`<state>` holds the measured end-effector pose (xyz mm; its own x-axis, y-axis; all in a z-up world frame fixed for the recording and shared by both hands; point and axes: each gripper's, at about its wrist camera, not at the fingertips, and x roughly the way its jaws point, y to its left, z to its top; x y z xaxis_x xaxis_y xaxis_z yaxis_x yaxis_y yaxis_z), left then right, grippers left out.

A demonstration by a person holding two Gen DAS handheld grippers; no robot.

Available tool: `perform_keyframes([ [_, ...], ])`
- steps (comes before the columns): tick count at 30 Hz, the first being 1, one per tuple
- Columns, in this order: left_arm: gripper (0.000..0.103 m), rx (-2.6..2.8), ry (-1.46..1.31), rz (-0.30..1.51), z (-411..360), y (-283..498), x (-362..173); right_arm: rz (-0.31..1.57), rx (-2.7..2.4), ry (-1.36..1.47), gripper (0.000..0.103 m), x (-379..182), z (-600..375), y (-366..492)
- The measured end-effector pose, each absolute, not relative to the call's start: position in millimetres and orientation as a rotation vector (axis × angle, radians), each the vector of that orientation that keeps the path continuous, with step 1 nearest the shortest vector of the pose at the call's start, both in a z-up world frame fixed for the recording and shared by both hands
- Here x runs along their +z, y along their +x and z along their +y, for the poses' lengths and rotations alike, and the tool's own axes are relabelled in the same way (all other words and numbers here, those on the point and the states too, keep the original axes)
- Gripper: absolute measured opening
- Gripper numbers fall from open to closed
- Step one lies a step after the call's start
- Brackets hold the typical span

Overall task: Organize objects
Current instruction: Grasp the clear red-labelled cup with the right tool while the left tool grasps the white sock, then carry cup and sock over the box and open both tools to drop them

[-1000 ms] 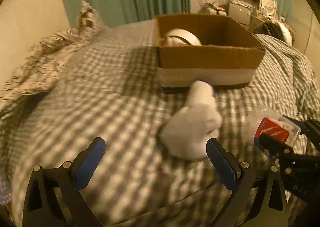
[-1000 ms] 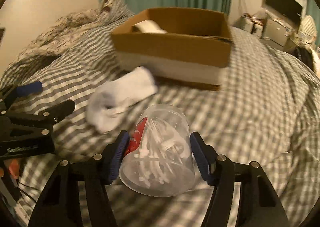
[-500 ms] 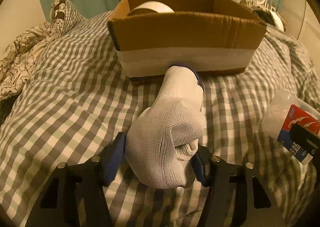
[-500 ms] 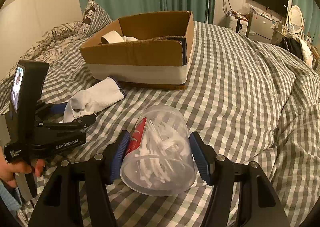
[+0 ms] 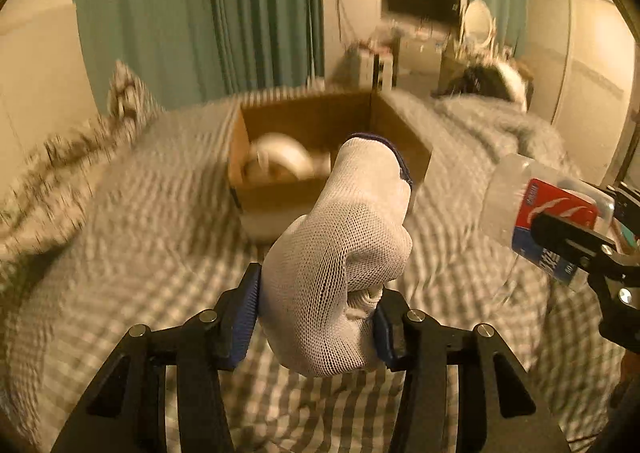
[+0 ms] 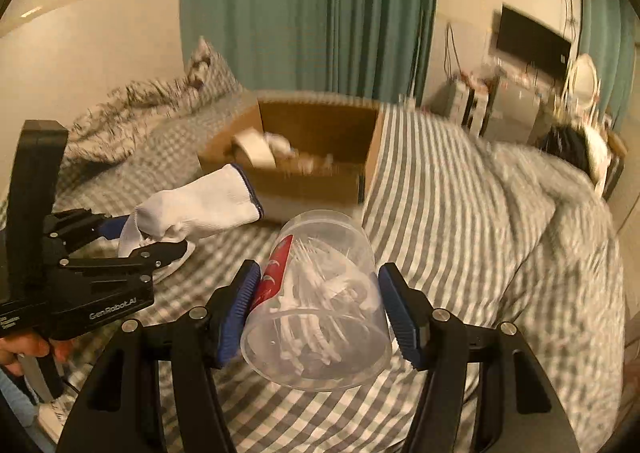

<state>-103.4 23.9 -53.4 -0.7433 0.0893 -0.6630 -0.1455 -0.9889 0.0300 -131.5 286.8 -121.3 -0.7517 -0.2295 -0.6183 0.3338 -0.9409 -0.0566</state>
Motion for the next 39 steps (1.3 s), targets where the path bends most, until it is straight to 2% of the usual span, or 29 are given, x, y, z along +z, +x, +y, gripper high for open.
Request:
perform_keyframes([
  [10, 0.05, 2.917, -0.821, 0.114, 7.9, -153.4, 46.1, 0.315, -2.704, 0.597, 0.061, -23.9, 267.4, -157.0],
  [16, 0.05, 2.937, -0.84, 0.113, 6.0, -213.7, 57.4, 0.277, -2.691, 0.567, 0.061, -0.4, 254.5, -217.3],
  [21, 0.05, 2.907, -0.968, 0.154, 9.2, -269.3, 28.8, 0.228, -2.679, 0.665, 0.061, -15.8, 252.0, -284.0],
  [31, 0.05, 2.78, -1.204, 0.188, 24.9, -329.8, -55.1, 0.111, -2.577, 0.916, 0.061, -97.3, 252.8, -369.3],
  [35, 0.05, 2.777, -1.204, 0.181, 28.3, -341.1, -60.8, 0.106, -2.57, 0.952, 0.061, -114.9, 246.9, -392.6],
  [39, 0.055, 2.753, -1.205, 0.116, 28.6, -354.3, -55.2, 0.128, -2.6, 0.967, 0.061, -118.2, 244.1, -405.2],
])
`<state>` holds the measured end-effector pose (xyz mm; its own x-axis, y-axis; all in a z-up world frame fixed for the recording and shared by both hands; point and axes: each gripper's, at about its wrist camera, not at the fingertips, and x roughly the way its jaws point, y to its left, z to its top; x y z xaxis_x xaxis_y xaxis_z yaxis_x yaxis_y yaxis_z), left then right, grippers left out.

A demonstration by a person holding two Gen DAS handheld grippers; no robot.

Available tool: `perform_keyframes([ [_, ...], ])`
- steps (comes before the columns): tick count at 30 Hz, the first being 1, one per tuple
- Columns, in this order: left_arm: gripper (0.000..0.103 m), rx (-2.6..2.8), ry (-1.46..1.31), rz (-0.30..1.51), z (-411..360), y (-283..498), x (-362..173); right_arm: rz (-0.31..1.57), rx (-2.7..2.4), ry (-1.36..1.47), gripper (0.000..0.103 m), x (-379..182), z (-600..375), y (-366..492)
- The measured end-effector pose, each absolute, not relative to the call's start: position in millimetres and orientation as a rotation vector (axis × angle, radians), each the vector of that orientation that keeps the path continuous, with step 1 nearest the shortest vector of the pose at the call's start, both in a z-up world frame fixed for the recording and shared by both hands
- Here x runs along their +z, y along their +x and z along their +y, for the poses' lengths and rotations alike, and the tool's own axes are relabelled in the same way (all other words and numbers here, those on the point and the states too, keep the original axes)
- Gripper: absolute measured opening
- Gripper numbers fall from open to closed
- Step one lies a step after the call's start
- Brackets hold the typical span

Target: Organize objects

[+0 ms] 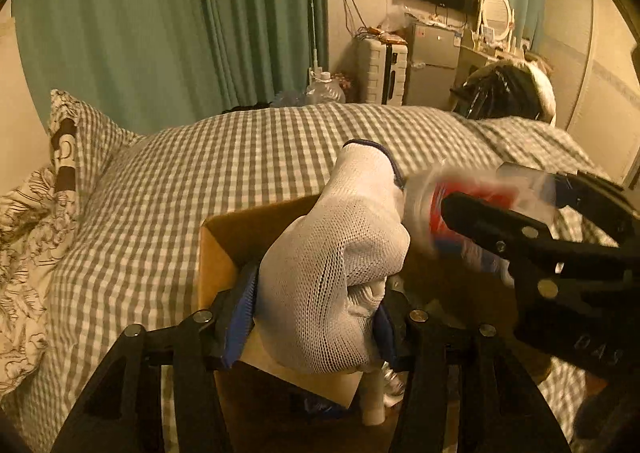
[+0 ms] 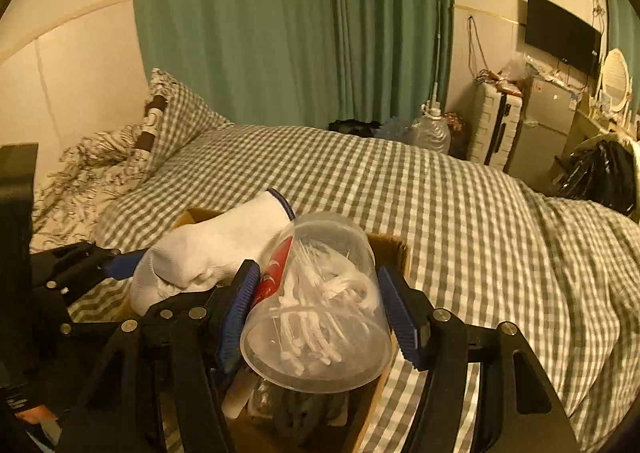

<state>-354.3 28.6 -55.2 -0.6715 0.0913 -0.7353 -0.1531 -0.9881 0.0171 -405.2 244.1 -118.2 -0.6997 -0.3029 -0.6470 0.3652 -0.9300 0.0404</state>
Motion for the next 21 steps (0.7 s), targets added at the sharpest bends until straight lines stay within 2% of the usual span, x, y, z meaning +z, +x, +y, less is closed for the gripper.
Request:
perform_keyframes([
  [2, 0.064, 2.741, -1.195, 0.093, 26.5, -360.2, -53.3, 0.13, -2.622, 0.942, 0.063, -111.6, 243.0, -408.9],
  [3, 0.068, 2.744, -1.183, 0.087, 26.1, -360.4, -51.5, 0.124, -2.631, 0.933, 0.071, -107.7, 243.5, -409.2],
  [4, 0.082, 2.761, -1.164, 0.085, 26.2, -359.2, -48.0, 0.111, -2.647, 0.923, 0.08, -103.2, 245.7, -409.4],
  [5, 0.092, 2.775, -1.158, 0.088, 25.8, -358.5, -45.1, 0.1, -2.655, 0.915, 0.082, -99.1, 247.1, -410.1],
  [10, 0.095, 2.816, -1.107, 0.069, 23.2, -340.3, -15.9, 0.068, -2.697, 0.912, 0.082, -76.4, 257.6, -401.6],
  [12, 0.099, 2.842, -1.061, 0.073, 22.3, -324.0, 5.8, 0.055, -2.714, 0.905, 0.082, -61.3, 263.9, -390.7],
  [16, 0.103, 2.89, -0.915, 0.073, 20.9, -283.9, 57.5, 0.055, -2.749, 0.84, 0.088, -22.0, 273.2, -356.9],
  [21, 0.103, 2.936, -0.73, 0.061, 18.7, -232.7, 119.0, 0.054, -2.823, 0.64, 0.096, 50.5, 287.9, -291.9],
])
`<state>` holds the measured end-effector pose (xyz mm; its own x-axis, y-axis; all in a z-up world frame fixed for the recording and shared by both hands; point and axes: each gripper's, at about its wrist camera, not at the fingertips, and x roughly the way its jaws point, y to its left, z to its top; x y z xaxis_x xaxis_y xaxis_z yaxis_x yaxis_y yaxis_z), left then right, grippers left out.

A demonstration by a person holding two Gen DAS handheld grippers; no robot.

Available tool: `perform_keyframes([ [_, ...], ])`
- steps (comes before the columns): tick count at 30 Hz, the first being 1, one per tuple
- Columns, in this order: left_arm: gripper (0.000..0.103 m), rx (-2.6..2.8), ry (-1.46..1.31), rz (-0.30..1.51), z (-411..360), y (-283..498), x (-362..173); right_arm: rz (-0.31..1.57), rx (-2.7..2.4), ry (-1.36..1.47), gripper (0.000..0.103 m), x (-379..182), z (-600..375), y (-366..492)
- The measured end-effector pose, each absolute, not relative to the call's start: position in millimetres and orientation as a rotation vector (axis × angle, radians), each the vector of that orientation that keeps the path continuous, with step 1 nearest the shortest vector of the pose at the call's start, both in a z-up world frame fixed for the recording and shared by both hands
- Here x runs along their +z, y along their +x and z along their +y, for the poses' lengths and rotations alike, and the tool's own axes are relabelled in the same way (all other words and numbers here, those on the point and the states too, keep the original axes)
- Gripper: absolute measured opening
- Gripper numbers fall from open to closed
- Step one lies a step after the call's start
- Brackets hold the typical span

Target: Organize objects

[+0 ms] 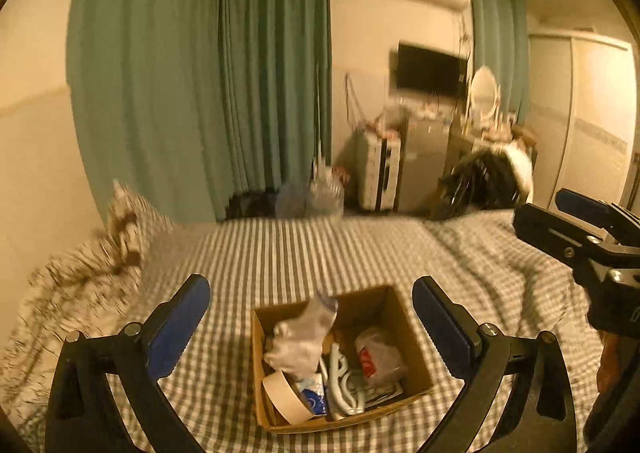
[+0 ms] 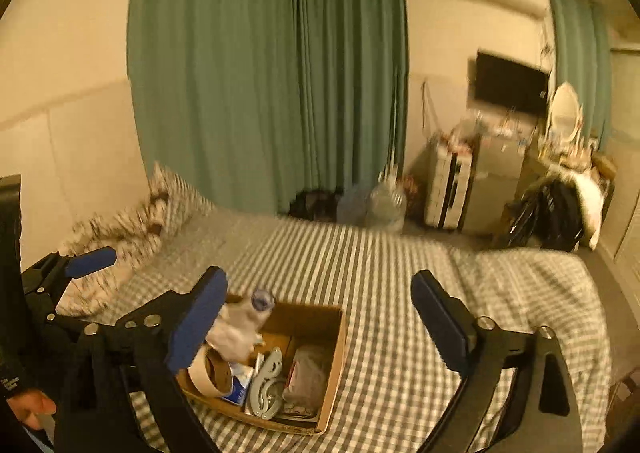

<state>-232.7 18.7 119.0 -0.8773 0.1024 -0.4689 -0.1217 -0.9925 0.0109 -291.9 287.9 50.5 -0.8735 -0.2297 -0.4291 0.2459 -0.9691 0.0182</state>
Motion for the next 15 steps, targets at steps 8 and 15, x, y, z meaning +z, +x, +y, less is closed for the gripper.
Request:
perform_keyframes([
  [8, 0.103, 2.957, -0.531, 0.045, 19.6, -154.3, 172.5, 0.063, -2.89, 0.413, 0.103, 119.7, 306.6, -194.4],
  [15, 0.103, 3.05, -0.394, 0.046, 22.0, -100.3, 169.2, 0.061, -2.934, 0.366, 0.103, 115.0, 322.9, -141.0],
])
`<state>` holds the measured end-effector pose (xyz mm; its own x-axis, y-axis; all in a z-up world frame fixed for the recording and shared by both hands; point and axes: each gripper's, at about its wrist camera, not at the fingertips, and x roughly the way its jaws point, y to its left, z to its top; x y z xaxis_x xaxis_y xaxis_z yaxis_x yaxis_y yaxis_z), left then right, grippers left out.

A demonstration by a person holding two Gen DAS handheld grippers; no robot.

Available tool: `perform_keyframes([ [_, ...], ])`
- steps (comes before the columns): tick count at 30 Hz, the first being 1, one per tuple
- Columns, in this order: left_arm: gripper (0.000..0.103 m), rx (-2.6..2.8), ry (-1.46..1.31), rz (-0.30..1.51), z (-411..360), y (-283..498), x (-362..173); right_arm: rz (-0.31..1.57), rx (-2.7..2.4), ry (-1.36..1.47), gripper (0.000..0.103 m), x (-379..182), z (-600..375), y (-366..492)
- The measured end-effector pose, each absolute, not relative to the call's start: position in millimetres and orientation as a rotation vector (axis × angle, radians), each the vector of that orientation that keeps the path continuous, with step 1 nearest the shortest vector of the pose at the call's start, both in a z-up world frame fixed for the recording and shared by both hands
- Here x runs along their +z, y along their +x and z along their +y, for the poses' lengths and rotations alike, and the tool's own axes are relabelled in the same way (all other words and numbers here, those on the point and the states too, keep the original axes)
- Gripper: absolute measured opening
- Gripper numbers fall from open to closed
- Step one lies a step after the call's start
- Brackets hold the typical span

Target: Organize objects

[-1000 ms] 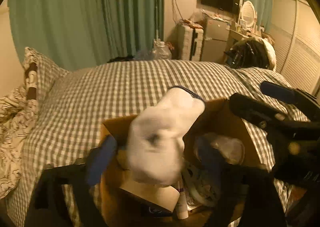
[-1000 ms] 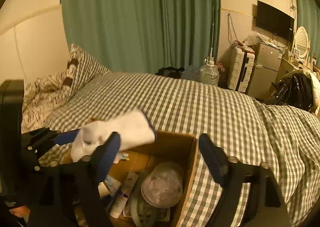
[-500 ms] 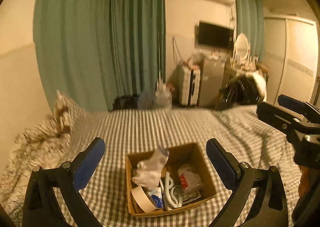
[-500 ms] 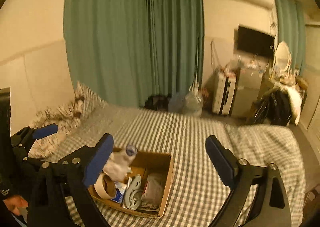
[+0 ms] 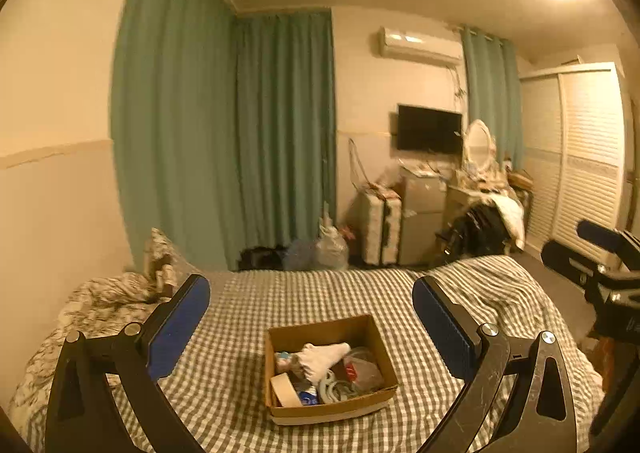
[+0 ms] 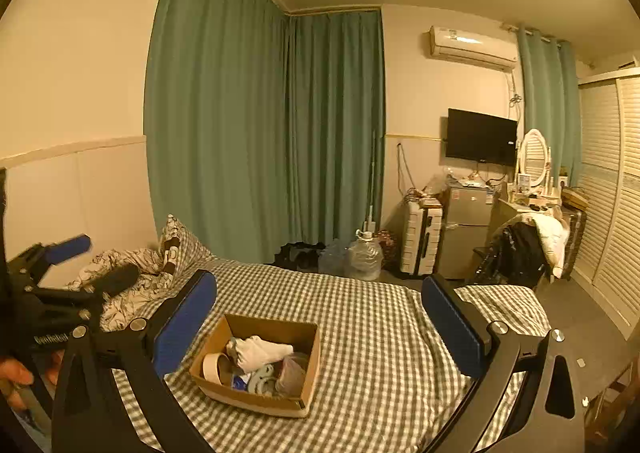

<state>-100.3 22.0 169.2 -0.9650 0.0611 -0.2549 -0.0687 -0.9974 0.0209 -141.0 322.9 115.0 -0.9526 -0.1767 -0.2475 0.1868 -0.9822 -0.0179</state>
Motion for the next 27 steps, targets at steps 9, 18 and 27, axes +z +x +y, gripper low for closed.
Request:
perform_keyframes([
  [9, 0.103, 3.045, -0.335, 0.024, 34.3, -56.7, 120.9, 0.079, -2.972, 0.296, 0.103, 60.6, 327.5, -89.5],
  [18, 0.103, 3.095, -0.49, 0.061, 31.9, -64.1, 54.0, 0.093, -2.987, 0.348, 0.103, -15.0, 330.7, -115.2],
  [27, 0.103, 3.096, -0.517, 0.039, 34.0, -62.0, 45.1, 0.05, -2.979, 0.406, 0.103, -29.1, 335.1, -125.2],
])
